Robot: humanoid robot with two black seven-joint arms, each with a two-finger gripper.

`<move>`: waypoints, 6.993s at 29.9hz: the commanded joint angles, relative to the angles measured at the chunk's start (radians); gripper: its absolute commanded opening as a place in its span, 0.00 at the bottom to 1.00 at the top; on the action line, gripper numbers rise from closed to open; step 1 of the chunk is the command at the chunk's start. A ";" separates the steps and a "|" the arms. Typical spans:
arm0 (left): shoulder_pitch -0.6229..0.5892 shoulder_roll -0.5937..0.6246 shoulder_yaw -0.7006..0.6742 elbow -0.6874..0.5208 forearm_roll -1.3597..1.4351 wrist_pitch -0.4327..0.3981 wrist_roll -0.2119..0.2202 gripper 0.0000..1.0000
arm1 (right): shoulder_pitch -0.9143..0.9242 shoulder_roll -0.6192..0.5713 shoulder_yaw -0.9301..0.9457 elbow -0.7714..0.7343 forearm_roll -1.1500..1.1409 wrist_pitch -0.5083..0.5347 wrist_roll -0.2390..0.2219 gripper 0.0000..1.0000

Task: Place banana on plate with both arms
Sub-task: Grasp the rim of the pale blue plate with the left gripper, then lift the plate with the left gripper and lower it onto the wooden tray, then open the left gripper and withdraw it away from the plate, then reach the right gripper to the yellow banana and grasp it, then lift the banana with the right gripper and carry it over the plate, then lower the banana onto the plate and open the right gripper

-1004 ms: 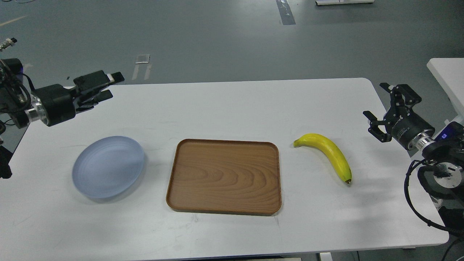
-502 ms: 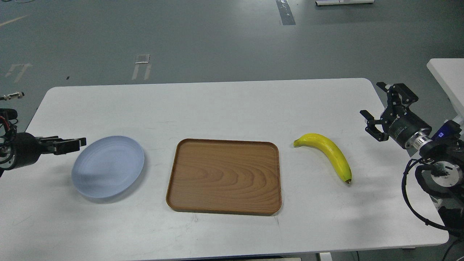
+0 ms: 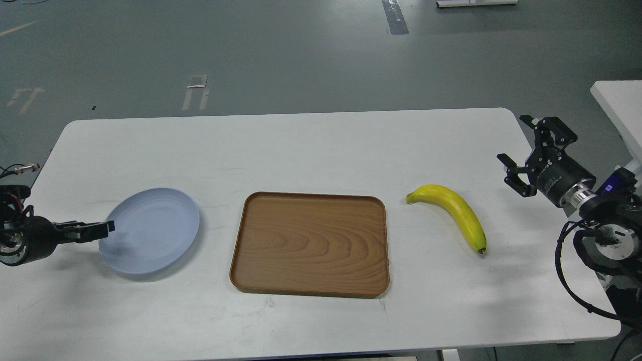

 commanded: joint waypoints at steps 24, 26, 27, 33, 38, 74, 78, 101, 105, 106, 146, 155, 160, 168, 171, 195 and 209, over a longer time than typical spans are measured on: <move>-0.013 -0.024 -0.003 -0.010 -0.079 -0.003 0.000 0.00 | -0.003 0.000 0.000 -0.001 -0.002 0.000 0.000 0.99; -0.019 -0.023 -0.005 -0.019 -0.088 -0.005 0.000 0.00 | -0.002 0.000 0.000 -0.001 -0.002 0.000 0.000 0.99; -0.024 -0.023 -0.006 -0.025 -0.095 -0.008 0.000 0.00 | -0.002 0.000 0.000 0.001 -0.002 0.000 0.000 0.99; -0.151 -0.007 0.000 -0.144 -0.107 -0.014 0.000 0.00 | 0.003 0.000 0.000 -0.001 -0.002 0.000 0.000 0.99; -0.295 -0.020 0.000 -0.252 -0.089 -0.096 0.000 0.00 | 0.003 -0.006 0.000 -0.001 -0.002 0.000 0.000 0.99; -0.425 -0.630 0.308 0.043 0.028 -0.138 0.000 0.12 | -0.010 -0.011 0.000 -0.010 -0.002 0.000 0.000 0.99; -0.429 -0.619 0.293 0.035 -0.065 -0.140 0.000 0.97 | -0.008 -0.012 0.000 -0.008 -0.002 0.000 0.000 0.99; -0.095 -0.330 -0.386 0.024 -1.352 -0.265 0.000 0.98 | 0.029 -0.095 -0.001 0.022 -0.248 0.000 0.000 1.00; -0.030 -0.313 -0.439 0.024 -1.357 -0.265 0.000 0.98 | 0.101 -0.159 -0.001 0.084 -0.470 0.000 0.000 0.99; -0.021 -0.307 -0.440 0.024 -1.356 -0.265 0.000 0.98 | 0.131 -0.172 -0.001 0.105 -0.576 0.000 0.000 0.99; -0.014 -0.320 -0.440 -0.005 -1.352 -0.265 0.000 0.98 | 0.431 0.083 -0.629 0.096 -1.384 0.000 0.000 0.51; -0.014 -0.320 -0.440 -0.005 -1.351 -0.265 0.000 0.98 | 0.466 0.066 -0.629 0.108 -1.382 0.000 0.000 0.05; -0.014 -0.320 -0.442 -0.005 -1.349 -0.265 0.000 0.98 | 0.562 0.019 -0.632 0.199 -1.382 0.000 0.000 0.05; -0.016 -0.325 -0.443 -0.005 -1.349 -0.265 0.000 0.98 | 0.702 0.113 -0.635 0.269 -1.362 0.000 0.000 0.06; -0.017 -0.325 -0.445 -0.005 -1.346 -0.265 0.000 0.98 | 0.708 0.193 -0.635 0.263 -1.342 0.000 0.000 0.08; -0.019 -0.339 -0.448 -0.005 -1.346 -0.265 0.000 0.98 | 0.682 0.540 -0.787 0.101 -1.243 0.000 0.000 0.49; -0.019 -0.334 -0.452 -0.005 -1.345 -0.265 0.000 0.98 | 0.740 0.421 -0.700 0.091 -1.146 0.000 0.000 0.97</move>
